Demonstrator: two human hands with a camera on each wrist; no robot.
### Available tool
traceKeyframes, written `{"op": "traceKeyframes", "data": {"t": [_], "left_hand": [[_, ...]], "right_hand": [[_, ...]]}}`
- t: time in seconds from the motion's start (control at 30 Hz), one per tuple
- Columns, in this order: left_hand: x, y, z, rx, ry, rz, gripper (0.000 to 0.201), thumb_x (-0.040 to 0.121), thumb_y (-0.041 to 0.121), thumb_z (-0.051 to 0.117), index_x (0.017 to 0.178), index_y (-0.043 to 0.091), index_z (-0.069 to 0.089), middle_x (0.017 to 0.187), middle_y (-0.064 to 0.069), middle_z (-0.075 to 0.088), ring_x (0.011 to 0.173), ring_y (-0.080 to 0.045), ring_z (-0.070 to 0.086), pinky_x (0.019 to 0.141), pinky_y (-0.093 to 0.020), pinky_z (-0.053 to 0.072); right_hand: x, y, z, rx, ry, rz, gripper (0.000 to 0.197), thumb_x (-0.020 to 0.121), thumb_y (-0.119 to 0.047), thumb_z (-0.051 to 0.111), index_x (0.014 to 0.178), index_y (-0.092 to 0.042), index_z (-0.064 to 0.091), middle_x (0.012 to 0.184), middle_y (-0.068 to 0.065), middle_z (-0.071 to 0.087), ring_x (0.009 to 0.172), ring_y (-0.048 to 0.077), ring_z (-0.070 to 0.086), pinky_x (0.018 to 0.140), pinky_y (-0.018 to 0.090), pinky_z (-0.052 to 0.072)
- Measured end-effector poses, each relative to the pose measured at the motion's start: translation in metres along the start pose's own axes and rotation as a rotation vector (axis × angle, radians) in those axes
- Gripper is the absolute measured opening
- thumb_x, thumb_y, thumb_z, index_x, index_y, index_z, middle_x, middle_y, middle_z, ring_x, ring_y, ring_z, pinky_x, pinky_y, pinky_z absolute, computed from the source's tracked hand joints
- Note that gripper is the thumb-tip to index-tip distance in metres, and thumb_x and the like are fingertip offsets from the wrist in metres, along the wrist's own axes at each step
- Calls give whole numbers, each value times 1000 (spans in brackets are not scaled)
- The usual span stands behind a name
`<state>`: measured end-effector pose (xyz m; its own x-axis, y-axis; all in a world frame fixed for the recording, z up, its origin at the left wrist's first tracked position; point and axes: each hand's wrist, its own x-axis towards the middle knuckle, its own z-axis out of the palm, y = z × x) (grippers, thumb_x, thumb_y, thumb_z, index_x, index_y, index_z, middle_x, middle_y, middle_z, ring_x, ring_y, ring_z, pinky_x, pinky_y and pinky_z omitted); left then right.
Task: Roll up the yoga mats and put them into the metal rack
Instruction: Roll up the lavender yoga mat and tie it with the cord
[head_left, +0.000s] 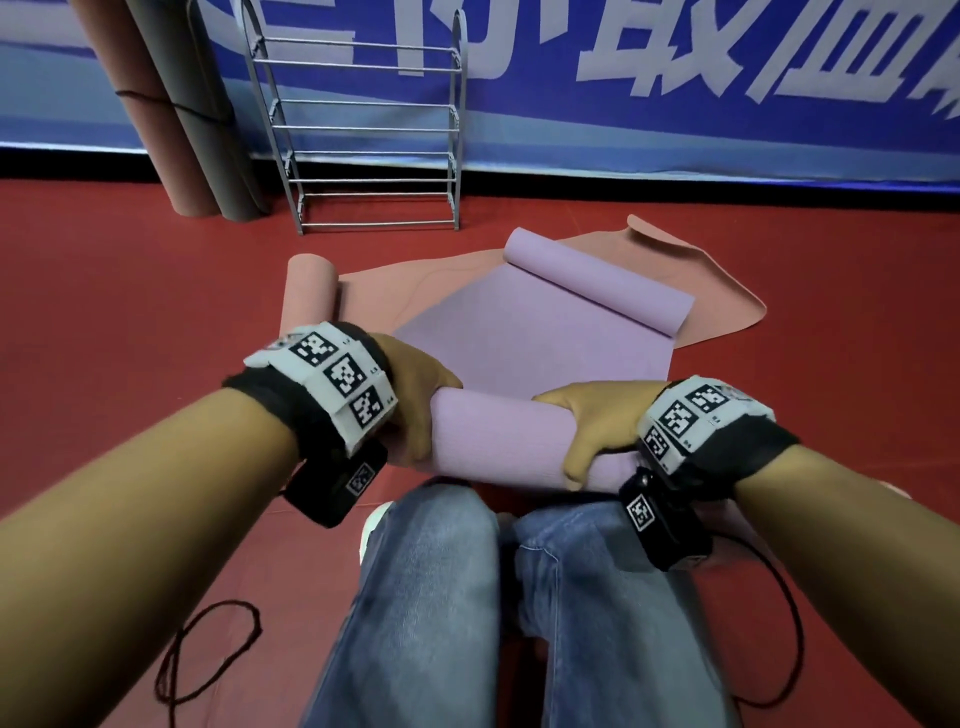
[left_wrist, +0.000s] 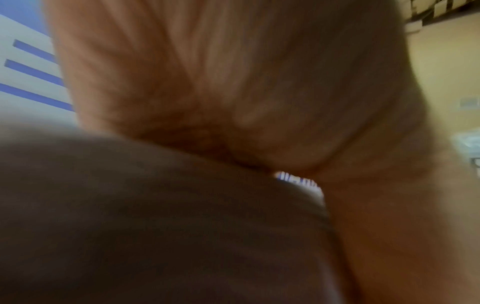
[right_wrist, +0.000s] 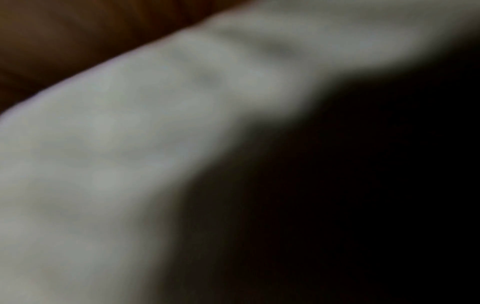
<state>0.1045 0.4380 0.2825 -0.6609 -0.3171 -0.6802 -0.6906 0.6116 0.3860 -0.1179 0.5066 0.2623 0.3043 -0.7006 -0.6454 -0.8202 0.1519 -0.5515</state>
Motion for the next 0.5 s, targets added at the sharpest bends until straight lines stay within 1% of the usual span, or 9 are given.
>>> {"op": "traceKeyframes", "data": {"t": [0.03, 0.07, 0.1, 0.13, 0.17, 0.23, 0.33, 0.4, 0.5], "left_hand": [[-4, 10, 3, -9, 64, -125, 45, 78, -3, 76, 115, 20, 63, 88, 7, 66, 75, -3, 61, 61, -15, 46], [-2, 18, 8, 88, 148, -172, 58, 75, 18, 83, 125, 30, 55, 103, 9, 62, 88, -6, 58, 72, -18, 44], [4, 23, 16, 222, 205, -187, 73, 69, 32, 86, 130, 36, 46, 116, 7, 58, 100, -11, 54, 81, -23, 42], [11, 31, 25, 317, 224, -192, 83, 65, 38, 86, 134, 36, 39, 124, 4, 53, 110, -17, 50, 88, -30, 42], [21, 35, 35, 363, 255, -185, 89, 64, 42, 85, 136, 34, 34, 127, 0, 49, 117, -22, 47, 92, -37, 42], [35, 43, 54, 382, 303, -196, 91, 64, 43, 83, 136, 27, 30, 128, -5, 46, 118, -27, 44, 92, -43, 40], [40, 40, 68, 322, 341, -212, 86, 65, 49, 80, 133, 25, 33, 124, -4, 50, 115, -27, 49, 94, -43, 38], [37, 37, 68, 298, 355, -195, 85, 64, 54, 79, 132, 27, 35, 122, -3, 53, 113, -26, 53, 93, -40, 38], [39, 34, 67, 280, 408, -213, 80, 62, 60, 79, 124, 28, 40, 114, 0, 58, 108, -25, 57, 90, -40, 38]], "right_hand": [[2, 1, 4, 16, -16, 15, 67, 41, -20, 81, 105, -21, 62, 97, -5, 66, 96, 12, 60, 94, 35, 48], [3, 1, 12, 16, -32, 36, 66, 43, -19, 81, 106, -22, 62, 98, -5, 66, 98, 14, 61, 95, 36, 48], [7, 4, 20, 12, -33, 52, 65, 44, -21, 81, 106, -23, 61, 99, -4, 67, 101, 17, 62, 96, 37, 48], [10, 3, 25, 10, -29, 63, 65, 45, -23, 80, 107, -23, 61, 100, -3, 67, 105, 20, 62, 96, 38, 48], [13, 2, 30, 7, -24, 75, 66, 46, -24, 79, 109, -23, 60, 103, -1, 68, 107, 23, 63, 96, 39, 48], [15, -2, 38, -16, -21, 85, 66, 51, -25, 79, 114, -21, 60, 108, 3, 70, 108, 25, 63, 96, 40, 49], [14, -3, 46, -56, -8, 80, 58, 63, -19, 79, 118, -16, 58, 112, 9, 68, 108, 27, 63, 94, 40, 49], [13, -2, 48, -95, 38, 76, 61, 67, -21, 81, 121, -18, 53, 113, 8, 65, 107, 26, 61, 94, 39, 49], [9, -2, 47, -250, 128, 53, 74, 69, -34, 84, 130, -26, 43, 113, 1, 60, 104, 22, 58, 92, 37, 48]]}}
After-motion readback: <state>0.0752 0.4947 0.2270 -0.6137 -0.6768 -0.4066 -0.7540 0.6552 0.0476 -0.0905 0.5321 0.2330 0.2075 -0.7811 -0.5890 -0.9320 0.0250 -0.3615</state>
